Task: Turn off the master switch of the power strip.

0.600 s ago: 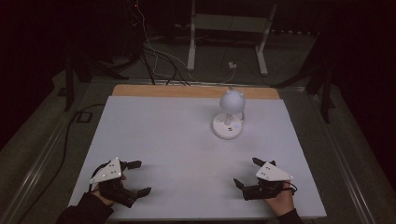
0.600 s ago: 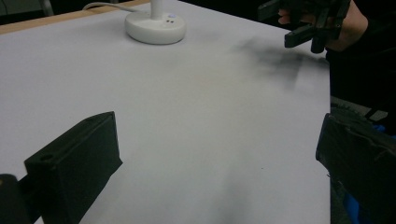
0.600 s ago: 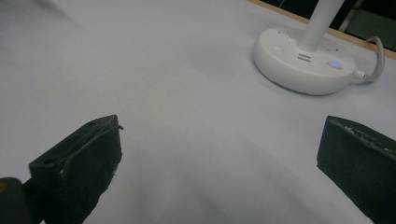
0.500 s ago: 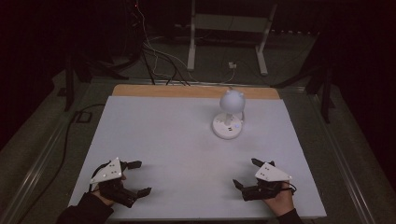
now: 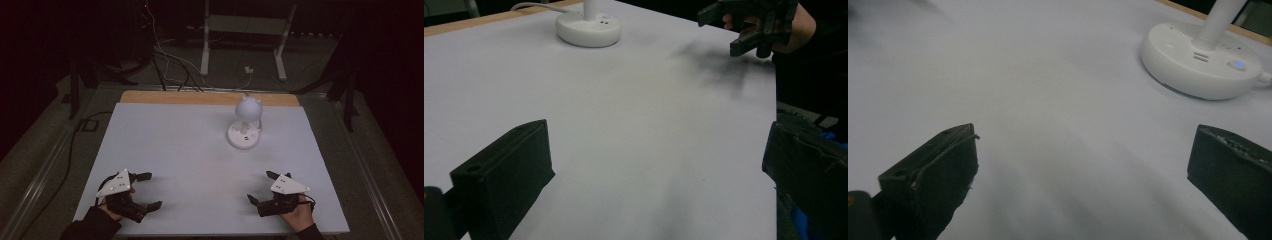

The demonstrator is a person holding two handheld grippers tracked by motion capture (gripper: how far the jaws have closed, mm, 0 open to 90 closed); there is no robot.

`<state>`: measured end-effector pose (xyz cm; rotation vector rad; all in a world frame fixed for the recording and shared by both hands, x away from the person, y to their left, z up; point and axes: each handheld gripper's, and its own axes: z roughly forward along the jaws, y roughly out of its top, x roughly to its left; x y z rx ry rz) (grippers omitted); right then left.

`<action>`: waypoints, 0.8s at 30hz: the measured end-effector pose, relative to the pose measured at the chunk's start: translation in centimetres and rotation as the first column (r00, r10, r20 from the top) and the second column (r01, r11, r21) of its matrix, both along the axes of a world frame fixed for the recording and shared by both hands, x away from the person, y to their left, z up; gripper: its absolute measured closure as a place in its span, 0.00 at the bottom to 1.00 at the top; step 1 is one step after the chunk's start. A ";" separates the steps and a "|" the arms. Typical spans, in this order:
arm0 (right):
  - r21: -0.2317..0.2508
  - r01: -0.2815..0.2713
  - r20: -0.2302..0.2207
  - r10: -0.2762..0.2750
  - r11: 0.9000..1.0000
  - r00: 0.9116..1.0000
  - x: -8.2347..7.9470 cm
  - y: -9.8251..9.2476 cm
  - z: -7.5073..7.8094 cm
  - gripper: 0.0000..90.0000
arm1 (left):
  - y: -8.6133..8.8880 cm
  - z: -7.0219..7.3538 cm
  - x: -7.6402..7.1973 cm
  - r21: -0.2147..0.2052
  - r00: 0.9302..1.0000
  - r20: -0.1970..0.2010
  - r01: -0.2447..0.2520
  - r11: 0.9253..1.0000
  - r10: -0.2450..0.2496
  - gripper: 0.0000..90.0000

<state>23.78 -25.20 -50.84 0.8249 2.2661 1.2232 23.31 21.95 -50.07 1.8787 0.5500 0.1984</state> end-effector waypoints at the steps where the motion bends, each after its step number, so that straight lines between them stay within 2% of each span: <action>1: -0.003 0.001 -0.003 -0.001 1.000 1.000 0.0 0.0 0.0 0.00 | 0.0 0.0 0.0 0.001 1.000 0.000 0.000 1.000 0.000 0.00; 3: -0.022 0.002 -0.013 -0.002 1.000 1.000 -0.1 0.2 0.0 0.00 | 0.0 0.0 0.1 -0.002 1.000 0.001 0.000 1.000 0.000 0.00; 11: -0.021 -0.010 -0.041 0.009 1.000 0.999 -0.2 0.7 0.2 0.00 | -0.1 0.0 0.0 0.004 1.000 0.005 0.000 1.000 0.000 0.00; 17: -0.003 -0.019 -0.054 0.019 1.000 0.998 -0.4 0.8 0.6 0.00 | -0.2 0.0 0.0 0.007 1.000 0.003 0.002 1.000 -0.002 0.00; 24: 0.055 -0.015 -0.063 0.019 0.998 0.998 -0.4 0.7 1.3 0.00 | -0.2 0.0 0.0 0.011 1.000 0.003 0.004 1.000 -0.004 0.00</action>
